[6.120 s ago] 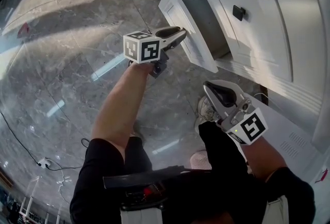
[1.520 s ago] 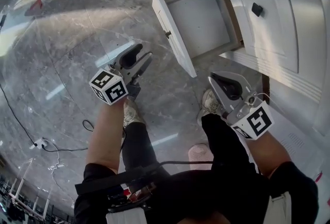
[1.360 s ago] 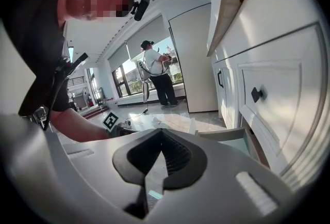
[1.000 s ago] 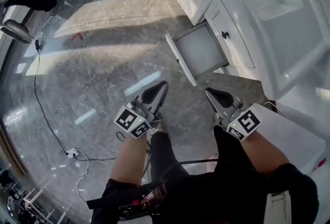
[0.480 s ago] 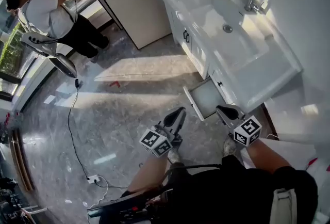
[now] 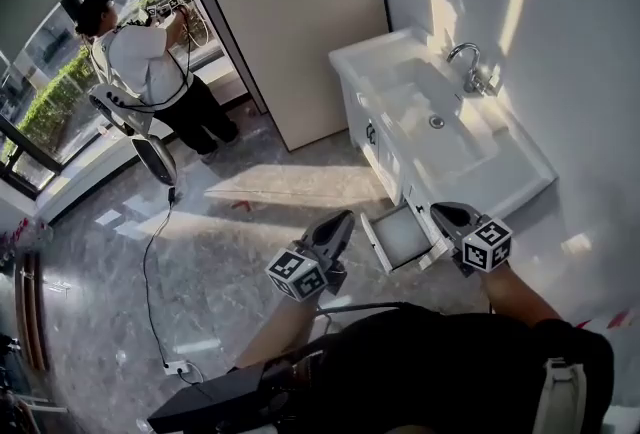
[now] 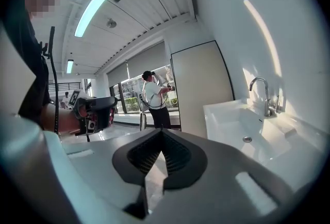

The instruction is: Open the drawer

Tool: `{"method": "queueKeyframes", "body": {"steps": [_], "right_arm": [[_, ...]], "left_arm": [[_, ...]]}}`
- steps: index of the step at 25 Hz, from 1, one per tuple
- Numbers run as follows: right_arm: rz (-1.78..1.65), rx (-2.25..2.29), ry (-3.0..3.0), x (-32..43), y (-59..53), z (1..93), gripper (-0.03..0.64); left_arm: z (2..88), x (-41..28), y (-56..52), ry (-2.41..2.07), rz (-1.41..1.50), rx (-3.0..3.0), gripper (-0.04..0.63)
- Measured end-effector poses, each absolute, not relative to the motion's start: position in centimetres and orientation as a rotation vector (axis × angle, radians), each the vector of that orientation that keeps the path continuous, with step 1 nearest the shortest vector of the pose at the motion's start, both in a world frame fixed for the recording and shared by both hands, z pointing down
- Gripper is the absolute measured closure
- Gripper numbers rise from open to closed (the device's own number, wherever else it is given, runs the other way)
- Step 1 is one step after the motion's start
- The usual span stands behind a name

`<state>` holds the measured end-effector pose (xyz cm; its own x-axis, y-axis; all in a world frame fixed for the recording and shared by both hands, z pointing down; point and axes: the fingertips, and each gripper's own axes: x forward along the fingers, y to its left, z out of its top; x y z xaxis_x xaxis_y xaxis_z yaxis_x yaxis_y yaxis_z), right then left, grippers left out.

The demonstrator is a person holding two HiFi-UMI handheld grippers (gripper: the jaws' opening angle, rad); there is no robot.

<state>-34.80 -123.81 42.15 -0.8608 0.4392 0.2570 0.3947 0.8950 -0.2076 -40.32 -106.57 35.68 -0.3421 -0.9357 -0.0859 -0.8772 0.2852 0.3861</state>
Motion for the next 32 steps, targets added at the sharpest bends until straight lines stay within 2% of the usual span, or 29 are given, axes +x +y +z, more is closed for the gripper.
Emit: {"method": "queueKeyframes", "body": {"steps": [9, 17, 32], "right_arm": [[0.231, -0.631, -2.808, -32.7, -125.1, 34.5, 0.615], [0.241, -0.641, -2.863, -32.0, -125.4, 30.2, 0.617], [0.210, -0.656, -2.851, -31.7, -124.9, 30.7, 0.617]], "left_arm": [[29.7, -37.6, -104.1, -2.463, -0.549, 1.705, 0.595], [28.2, -36.9, -103.1, -2.508, -0.567, 1.668, 0.595], [27.7, -36.6, -102.3, -2.509, -0.587, 1.652, 0.595]]}}
